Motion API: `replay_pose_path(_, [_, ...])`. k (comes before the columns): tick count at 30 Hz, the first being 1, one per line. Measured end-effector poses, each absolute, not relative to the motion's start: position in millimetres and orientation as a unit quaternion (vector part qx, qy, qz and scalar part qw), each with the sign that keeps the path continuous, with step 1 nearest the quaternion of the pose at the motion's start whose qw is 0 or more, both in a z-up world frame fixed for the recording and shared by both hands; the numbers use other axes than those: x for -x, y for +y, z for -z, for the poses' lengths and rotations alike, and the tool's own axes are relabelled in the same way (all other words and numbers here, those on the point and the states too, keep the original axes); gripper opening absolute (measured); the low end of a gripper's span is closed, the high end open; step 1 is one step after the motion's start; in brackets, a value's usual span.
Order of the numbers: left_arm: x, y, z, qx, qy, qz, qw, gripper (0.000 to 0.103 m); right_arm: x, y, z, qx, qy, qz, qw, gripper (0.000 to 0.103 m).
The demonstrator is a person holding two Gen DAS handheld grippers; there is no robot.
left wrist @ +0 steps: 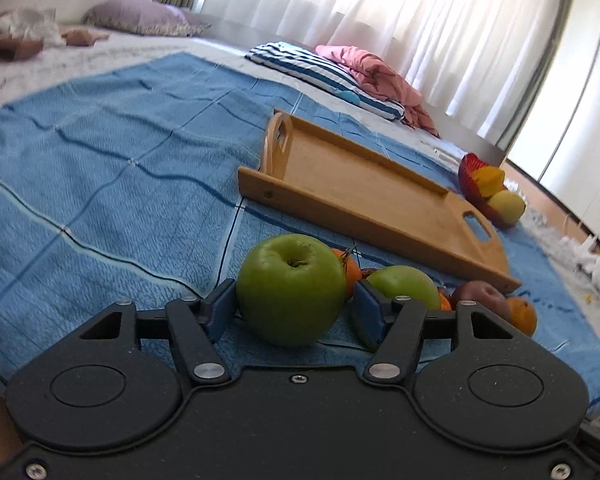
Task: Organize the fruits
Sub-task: 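Grasp a green apple with the left tool while the right tool grasps a mandarin, then carry the apple and mandarin onto the wooden tray and open both tools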
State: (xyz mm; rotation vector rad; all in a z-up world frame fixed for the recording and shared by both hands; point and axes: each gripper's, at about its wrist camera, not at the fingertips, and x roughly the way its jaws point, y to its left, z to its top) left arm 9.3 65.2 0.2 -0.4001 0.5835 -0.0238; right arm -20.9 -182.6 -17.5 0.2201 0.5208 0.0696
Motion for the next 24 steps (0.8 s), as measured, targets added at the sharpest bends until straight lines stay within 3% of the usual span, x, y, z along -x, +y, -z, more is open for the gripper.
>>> replay_pose_path(8, [-9.1, 55.1, -1.4, 0.165, 0.281, -0.007, 0.945, 0.056, 16.8, -179.9, 18.6, -0.112, 0.259, -0.027, 0.959, 0.064])
replay_pose_path(10, [-6.7, 52.3, -3.7, 0.157, 0.279, -0.012, 0.947, 0.055, 16.0, -178.4, 18.8, -0.109, 0.260, -0.025, 0.959, 0.047])
replay_pose_path(12, [-4.5, 49.3, -6.3, 0.146, 0.275, -0.020, 0.950, 0.055, 16.8, -176.9, 18.2, -0.102, 0.260, -0.019, 0.960, 0.044])
replay_pose_path(24, [3.4, 37.1, -40.9, 0.101, 0.235, -0.008, 0.967, 0.055, 29.5, -171.8, 3.5, -0.066, 0.222, -0.043, 0.972, 0.044])
